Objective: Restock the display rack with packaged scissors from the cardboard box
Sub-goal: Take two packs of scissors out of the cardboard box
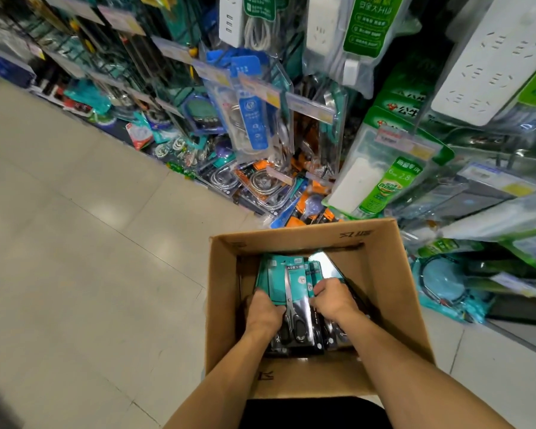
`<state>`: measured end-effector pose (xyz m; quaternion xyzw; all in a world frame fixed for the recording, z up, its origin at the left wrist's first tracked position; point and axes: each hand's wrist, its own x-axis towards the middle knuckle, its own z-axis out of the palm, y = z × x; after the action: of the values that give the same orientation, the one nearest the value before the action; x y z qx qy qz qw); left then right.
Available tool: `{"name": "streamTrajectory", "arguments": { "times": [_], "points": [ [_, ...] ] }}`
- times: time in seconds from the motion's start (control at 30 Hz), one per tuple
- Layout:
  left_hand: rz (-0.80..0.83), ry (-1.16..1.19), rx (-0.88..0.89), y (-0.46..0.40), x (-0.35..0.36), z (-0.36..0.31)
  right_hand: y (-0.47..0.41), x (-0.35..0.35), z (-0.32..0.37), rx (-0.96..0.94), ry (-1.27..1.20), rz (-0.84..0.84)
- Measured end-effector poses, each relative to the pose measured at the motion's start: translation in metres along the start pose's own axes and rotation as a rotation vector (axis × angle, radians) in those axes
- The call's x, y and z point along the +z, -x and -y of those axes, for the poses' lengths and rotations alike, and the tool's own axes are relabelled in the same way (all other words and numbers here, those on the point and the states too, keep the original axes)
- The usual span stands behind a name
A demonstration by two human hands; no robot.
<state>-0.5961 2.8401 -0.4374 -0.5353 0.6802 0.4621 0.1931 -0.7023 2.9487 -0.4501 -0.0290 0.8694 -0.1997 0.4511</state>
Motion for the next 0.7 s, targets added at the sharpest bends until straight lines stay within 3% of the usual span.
{"name": "streamTrajectory", "arguments": {
  "times": [0.23, 0.4, 0.53, 0.7],
  "points": [
    [-0.049, 0.035, 0.012, -0.002, 0.000, 0.004, 0.001, -0.006, -0.004, 0.018, -0.056, 0.030],
    [0.043, 0.058, 0.011, -0.003, -0.005, -0.001, 0.003, -0.011, -0.004, 0.028, -0.100, 0.049],
    [0.124, 0.228, -0.039, 0.000, -0.006, -0.002, 0.005, -0.016, -0.006, 0.018, -0.086, 0.050],
    [0.108, 0.200, -0.038, 0.007, -0.007, -0.008, 0.013, -0.022, -0.005, -0.048, -0.048, 0.058]
  ]
}}
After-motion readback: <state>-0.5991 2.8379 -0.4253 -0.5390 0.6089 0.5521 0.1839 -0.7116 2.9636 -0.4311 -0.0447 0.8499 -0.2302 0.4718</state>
